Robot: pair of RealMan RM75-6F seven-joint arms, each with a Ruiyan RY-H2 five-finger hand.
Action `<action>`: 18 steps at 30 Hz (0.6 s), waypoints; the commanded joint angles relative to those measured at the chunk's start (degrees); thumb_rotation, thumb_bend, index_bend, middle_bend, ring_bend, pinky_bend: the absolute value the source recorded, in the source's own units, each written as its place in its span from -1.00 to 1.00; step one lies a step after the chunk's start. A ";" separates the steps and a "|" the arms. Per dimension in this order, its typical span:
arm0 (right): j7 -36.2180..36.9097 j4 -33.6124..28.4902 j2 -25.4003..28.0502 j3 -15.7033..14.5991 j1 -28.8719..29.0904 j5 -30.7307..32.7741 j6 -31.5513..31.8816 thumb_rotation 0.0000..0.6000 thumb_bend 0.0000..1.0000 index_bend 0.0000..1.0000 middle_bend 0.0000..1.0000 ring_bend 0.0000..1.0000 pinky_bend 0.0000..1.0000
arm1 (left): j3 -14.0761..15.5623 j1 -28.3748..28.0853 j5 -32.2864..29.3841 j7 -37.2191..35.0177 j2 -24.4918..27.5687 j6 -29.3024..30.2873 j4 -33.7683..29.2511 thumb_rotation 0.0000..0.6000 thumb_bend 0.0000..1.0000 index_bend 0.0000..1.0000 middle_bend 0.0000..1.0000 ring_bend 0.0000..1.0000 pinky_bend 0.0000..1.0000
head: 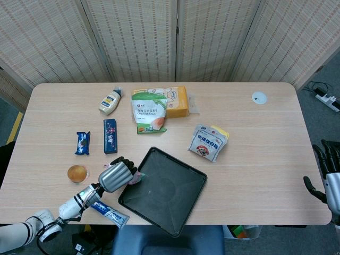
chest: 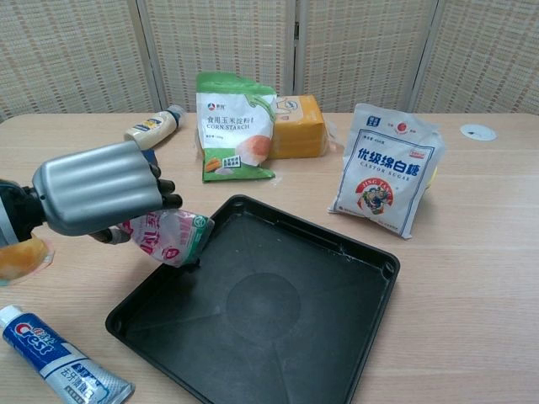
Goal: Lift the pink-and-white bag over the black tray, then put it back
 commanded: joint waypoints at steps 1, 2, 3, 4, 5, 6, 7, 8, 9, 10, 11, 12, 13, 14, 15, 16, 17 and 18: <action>-0.01 0.02 0.02 -0.01 -0.05 0.05 0.01 1.00 -0.31 -0.93 -0.92 -0.93 -0.95 | 0.08 0.11 0.12 1.77 0.25 -0.91 -1.19 1.00 0.16 -0.12 0.51 0.40 0.51; 0.00 0.00 0.02 0.00 -0.05 0.05 0.03 1.00 -0.30 -0.93 -0.92 -0.93 -0.95 | 0.11 0.07 0.20 2.18 0.32 -1.14 -1.47 1.00 0.16 -0.12 0.51 0.40 0.51; 0.01 -0.01 0.03 0.00 -0.08 0.05 0.05 1.00 -0.30 -0.93 -0.92 -0.93 -0.95 | 0.12 0.02 0.28 2.72 0.40 -1.41 -1.89 1.00 0.16 -0.12 0.51 0.40 0.51; 0.01 0.00 0.02 0.00 -0.09 0.06 0.07 1.00 -0.31 -0.93 -0.92 -0.93 -0.95 | 0.10 0.00 0.37 3.27 0.44 -1.53 -2.18 1.00 0.16 -0.12 0.51 0.40 0.51; 0.00 -0.02 0.00 0.00 -0.09 0.06 0.07 1.00 -0.31 -0.93 -0.92 -0.93 -0.95 | 0.07 0.00 0.47 3.84 0.49 -1.60 -2.51 1.00 0.16 -0.12 0.51 0.40 0.51; 0.01 -0.02 0.00 0.00 -0.11 0.06 0.09 1.00 -0.31 -0.93 -0.92 -0.93 -0.95 | 0.05 0.02 0.55 4.33 0.51 -1.68 -2.89 1.00 0.16 -0.13 0.51 0.40 0.51; 0.02 -0.01 -0.01 0.00 -0.13 0.05 0.13 1.00 -0.31 -0.93 -0.92 -0.93 -0.95 | 0.05 0.02 0.59 4.97 0.54 -1.95 -3.34 1.00 0.16 -0.13 0.51 0.40 0.51; 0.01 -0.01 -0.02 0.01 -0.15 0.05 0.16 1.00 -0.31 -0.93 -0.92 -0.94 -0.95 | 0.06 0.00 0.52 5.47 0.55 -2.28 -3.63 1.00 0.16 -0.14 0.51 0.39 0.51; 0.02 -0.01 -0.02 0.01 -0.17 0.04 0.18 1.00 -0.31 -0.93 -0.92 -0.94 -0.95 | 0.05 -0.03 0.40 6.09 0.54 -2.74 -3.85 1.00 0.16 -0.14 0.51 0.39 0.51; 0.04 -0.02 -0.02 0.02 -0.18 0.03 0.23 1.00 -0.31 -0.93 -0.92 -0.94 -0.95 | 0.03 -0.12 0.19 7.07 0.54 -3.50 -4.12 1.00 0.16 -0.14 0.51 0.39 0.51; 0.06 0.00 -0.02 0.02 -0.20 0.02 0.25 1.00 -0.31 -0.93 -0.92 -0.94 -0.95 | 0.01 -0.18 -0.01 7.80 0.52 -4.09 -4.33 1.00 0.16 -0.14 0.51 0.39 0.51; 0.07 0.03 -0.03 0.02 -0.21 0.00 0.27 1.00 -0.31 -0.93 -0.92 -0.94 -0.95 | 0.00 -0.21 -0.21 8.48 0.48 -4.63 -4.55 1.00 0.16 -0.14 0.51 0.39 0.51; 0.09 0.05 -0.03 0.00 -0.25 -0.02 0.32 1.00 -0.31 -0.93 -0.92 -0.94 -0.95 | 0.00 -0.22 -0.48 9.23 0.43 -5.24 -4.85 1.00 0.16 -0.14 0.51 0.39 0.51; 0.15 0.07 -0.03 -0.01 -0.29 -0.02 0.37 1.00 -0.31 -0.93 -0.92 -0.94 -0.95 | -0.03 -0.22 -0.66 9.65 0.39 -5.58 -5.08 1.00 0.16 -0.14 0.51 0.39 0.51; 0.19 0.09 -0.03 -0.01 -0.32 0.00 0.40 1.00 -0.31 -0.93 -0.92 -0.94 -0.95 | -0.11 -0.20 -0.79 9.98 0.36 -5.76 -5.29 1.00 0.16 -0.14 0.51 0.39 0.51; 0.24 0.14 -0.02 0.00 -0.37 0.05 0.45 1.00 -0.31 -0.93 -0.92 -0.94 -0.95 | -0.24 -0.15 -1.03 10.25 0.36 -5.92 -5.58 1.00 0.16 -0.14 0.51 0.39 0.51; 0.29 0.17 -0.02 0.01 -0.40 0.06 0.50 1.00 -0.31 -0.93 -0.92 -0.94 -0.95 | -0.40 -0.06 -1.31 10.31 0.39 -5.95 -5.86 1.00 0.16 -0.14 0.51 0.39 0.51; 0.33 0.19 -0.02 0.00 -0.43 0.08 0.50 1.00 -0.31 -0.93 -0.92 -0.94 -0.95 | -0.55 0.01 -1.46 10.45 0.47 -5.88 -6.12 1.00 0.16 -0.14 0.51 0.39 0.51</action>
